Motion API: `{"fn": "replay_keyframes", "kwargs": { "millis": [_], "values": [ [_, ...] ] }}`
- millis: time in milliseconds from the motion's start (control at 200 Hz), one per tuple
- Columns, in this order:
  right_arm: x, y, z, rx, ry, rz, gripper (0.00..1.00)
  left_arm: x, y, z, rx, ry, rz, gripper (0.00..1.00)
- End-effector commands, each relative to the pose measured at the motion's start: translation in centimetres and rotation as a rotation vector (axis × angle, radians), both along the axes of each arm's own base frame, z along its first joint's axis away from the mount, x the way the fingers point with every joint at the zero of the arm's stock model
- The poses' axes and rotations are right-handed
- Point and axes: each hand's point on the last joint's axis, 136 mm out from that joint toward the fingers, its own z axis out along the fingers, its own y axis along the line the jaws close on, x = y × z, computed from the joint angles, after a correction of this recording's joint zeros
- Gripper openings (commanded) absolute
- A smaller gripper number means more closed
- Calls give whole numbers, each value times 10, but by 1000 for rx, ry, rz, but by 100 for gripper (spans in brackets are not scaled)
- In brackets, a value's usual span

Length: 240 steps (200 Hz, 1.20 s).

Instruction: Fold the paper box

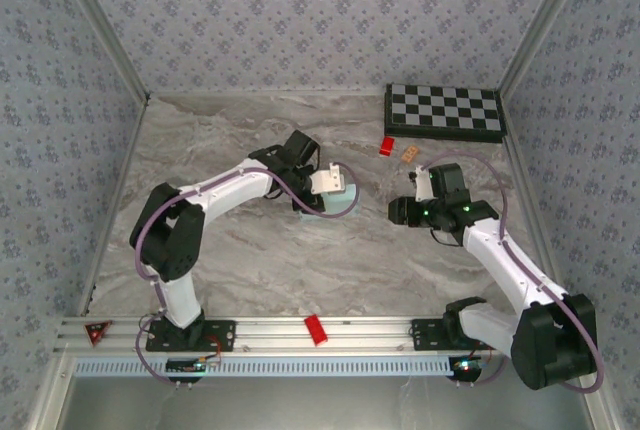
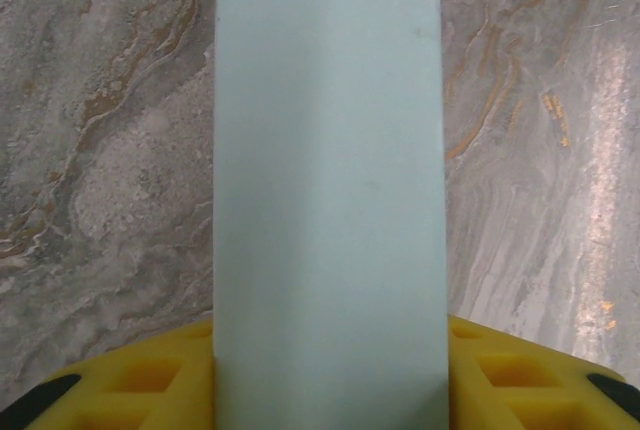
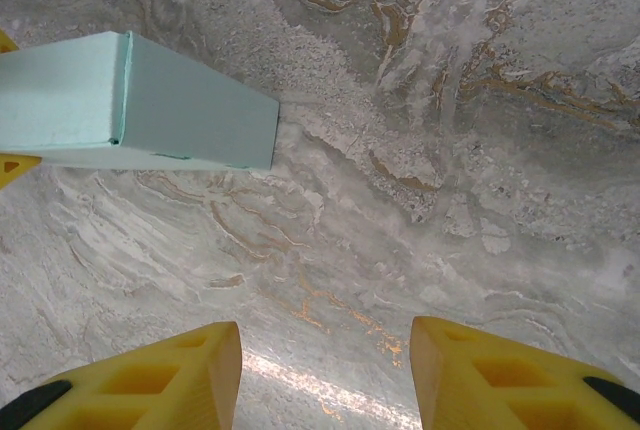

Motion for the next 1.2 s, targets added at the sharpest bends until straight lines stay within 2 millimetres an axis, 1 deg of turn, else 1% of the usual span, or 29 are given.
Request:
{"fn": "replay_keyframes", "kwargs": {
  "millis": [0, 105, 200, 475, 615, 765, 980, 1194],
  "values": [
    [-1, -3, -5, -6, 15, -15, 49, 12, 3, 24, -17, -114, 31, 46],
    [0, -4, -6, -6, 17, -18, 49, 25, 12, 34, 0, -219, 72, 46],
    [0, -4, -8, -4, 23, -22, 49, 38, 21, 37, 32, -305, 117, 47],
    [0, -5, -11, -7, 34, -26, 49, 76, 42, 33, 128, -509, 254, 46],
    [0, -6, -12, -6, 38, -32, 49, 86, 49, 25, 182, -598, 288, 46],
    [-1, -6, -15, -6, 45, -33, 49, 89, 52, 17, 227, -657, 292, 46],
    [0, -7, -18, -5, 55, -39, 49, 78, 49, 0, 264, -649, 245, 47],
    [0, -7, -22, -7, 69, -41, 49, 67, 43, -10, 276, -634, 214, 52]
  ]
}}
